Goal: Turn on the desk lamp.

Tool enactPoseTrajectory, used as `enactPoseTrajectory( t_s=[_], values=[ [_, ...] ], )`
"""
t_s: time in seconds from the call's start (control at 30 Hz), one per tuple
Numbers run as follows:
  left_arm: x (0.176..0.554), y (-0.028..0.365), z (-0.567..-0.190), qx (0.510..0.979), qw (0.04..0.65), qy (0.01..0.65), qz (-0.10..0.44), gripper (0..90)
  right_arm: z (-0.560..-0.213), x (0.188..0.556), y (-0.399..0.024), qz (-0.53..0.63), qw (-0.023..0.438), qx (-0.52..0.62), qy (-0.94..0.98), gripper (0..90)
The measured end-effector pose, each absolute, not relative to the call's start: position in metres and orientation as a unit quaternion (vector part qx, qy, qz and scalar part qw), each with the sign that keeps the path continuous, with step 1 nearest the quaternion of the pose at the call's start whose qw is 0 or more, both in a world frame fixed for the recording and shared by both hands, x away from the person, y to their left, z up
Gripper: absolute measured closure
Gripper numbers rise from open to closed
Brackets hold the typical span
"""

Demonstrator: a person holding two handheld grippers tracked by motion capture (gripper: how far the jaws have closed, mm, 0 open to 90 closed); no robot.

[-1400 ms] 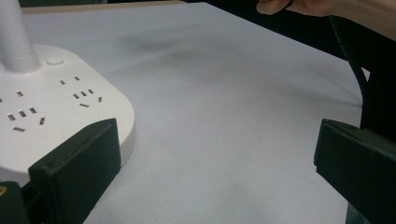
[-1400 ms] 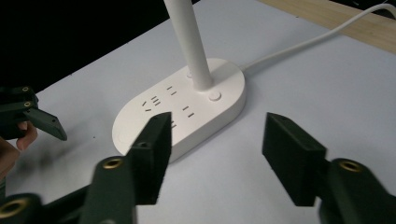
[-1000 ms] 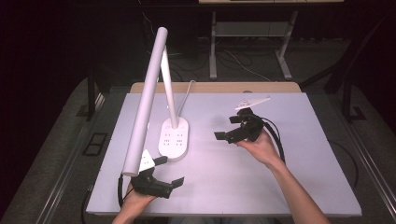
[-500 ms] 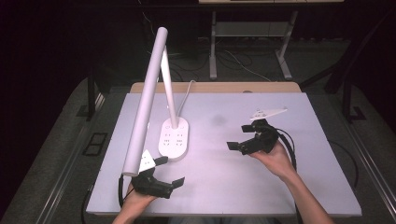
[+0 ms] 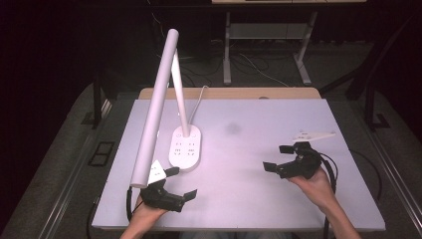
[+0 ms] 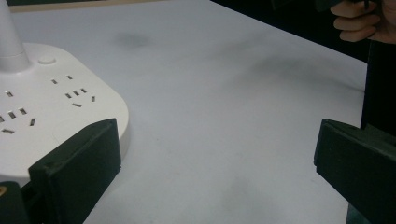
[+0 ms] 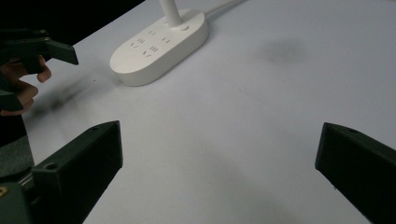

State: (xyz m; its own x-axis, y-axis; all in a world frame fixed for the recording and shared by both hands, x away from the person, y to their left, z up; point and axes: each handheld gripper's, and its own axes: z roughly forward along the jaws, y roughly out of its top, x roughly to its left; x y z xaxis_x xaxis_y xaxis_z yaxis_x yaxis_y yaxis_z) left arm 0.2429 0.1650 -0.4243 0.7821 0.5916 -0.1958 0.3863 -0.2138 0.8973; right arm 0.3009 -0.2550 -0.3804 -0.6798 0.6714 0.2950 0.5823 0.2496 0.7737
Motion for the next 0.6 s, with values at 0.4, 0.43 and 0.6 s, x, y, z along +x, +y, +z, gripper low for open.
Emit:
enactPoseTrajectory(
  t_s=[0.4, 0.43, 0.6],
  values=[
    [0.243, 0.165, -0.424, 0.773, 0.541, 0.317, 0.096, 0.0, -0.409, 0.262, -0.291, 0.478, 0.065, 0.436, 0.76, 0.3],
    [0.243, 0.165, -0.424, 0.772, 0.541, 0.318, 0.097, 0.0, -0.411, 0.26, -0.293, 0.478, 0.068, 0.436, 0.759, 0.3],
    [0.244, 0.165, -0.424, 0.773, 0.54, 0.319, 0.095, 0.0, -0.416, 0.252, -0.293, 0.475, 0.064, 0.439, 0.76, 0.3]
  ],
)
